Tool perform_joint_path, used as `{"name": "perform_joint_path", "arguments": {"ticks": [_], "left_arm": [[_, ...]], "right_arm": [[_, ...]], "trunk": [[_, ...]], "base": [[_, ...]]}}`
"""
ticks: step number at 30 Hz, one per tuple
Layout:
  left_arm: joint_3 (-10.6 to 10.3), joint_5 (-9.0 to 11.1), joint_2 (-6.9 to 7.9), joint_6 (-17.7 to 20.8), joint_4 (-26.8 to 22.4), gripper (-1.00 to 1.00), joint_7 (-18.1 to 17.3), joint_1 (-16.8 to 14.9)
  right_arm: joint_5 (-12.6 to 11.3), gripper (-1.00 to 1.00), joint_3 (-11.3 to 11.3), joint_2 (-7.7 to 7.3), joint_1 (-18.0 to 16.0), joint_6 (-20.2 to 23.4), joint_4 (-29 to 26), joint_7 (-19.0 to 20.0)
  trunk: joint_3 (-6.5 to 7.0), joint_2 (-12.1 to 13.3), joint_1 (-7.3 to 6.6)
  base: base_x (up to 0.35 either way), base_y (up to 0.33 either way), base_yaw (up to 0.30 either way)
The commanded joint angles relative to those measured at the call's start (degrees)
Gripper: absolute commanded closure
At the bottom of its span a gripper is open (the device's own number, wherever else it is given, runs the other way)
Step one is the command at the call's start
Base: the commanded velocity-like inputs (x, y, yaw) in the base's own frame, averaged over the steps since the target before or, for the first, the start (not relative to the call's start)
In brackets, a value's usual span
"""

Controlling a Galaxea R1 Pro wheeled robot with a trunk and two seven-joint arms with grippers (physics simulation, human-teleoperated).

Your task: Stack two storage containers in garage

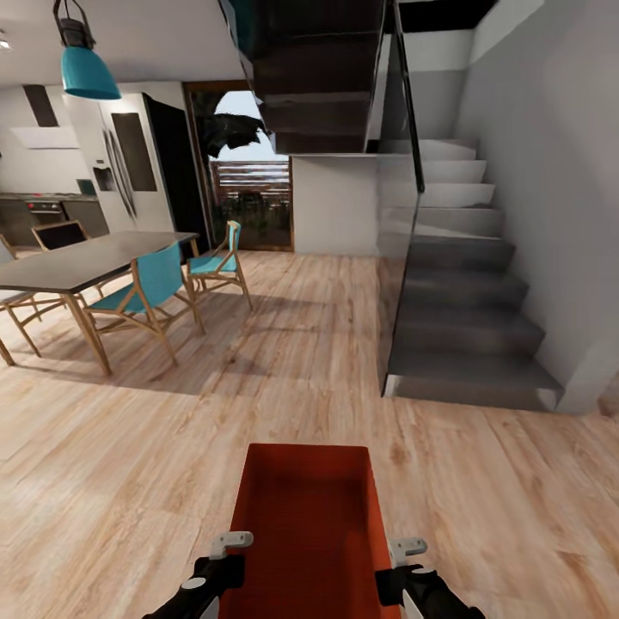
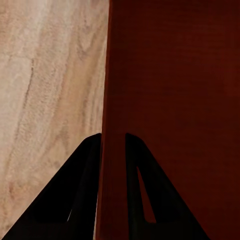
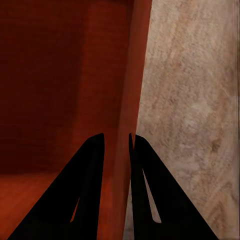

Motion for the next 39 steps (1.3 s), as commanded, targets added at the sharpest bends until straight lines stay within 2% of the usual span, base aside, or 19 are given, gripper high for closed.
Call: {"name": "perform_joint_path", "arguments": {"ticks": [1, 23, 39], "left_arm": [[-1.04, 0.30, 0.48, -0.15, -0.11, 1.00, -0.26, -0.07], [-1.10, 0.30, 0.48, -0.15, -0.11, 1.00, -0.35, -0.07], [-1.12, 0.30, 0.48, -0.15, -0.11, 1.00, -0.35, -0.07]], "right_arm": [[-1.12, 1.00, 1.21, -0.88, 0.00, 0.32, 0.02, 4.19], [-0.99, 1.00, 1.21, -0.88, 0.00, 0.32, 0.02, 5.00], [-0.99, 1.00, 1.21, -0.88, 0.00, 0.32, 0.02, 5.00]], "trunk": [[-0.05, -0.02, -0.01], [0.02, -0.02, -0.01], [0.73, -0.02, -0.01]], "base": [[0.000, 0.000, -0.286], [0.000, 0.000, -0.286], [0.000, 0.000, -0.263]]}}
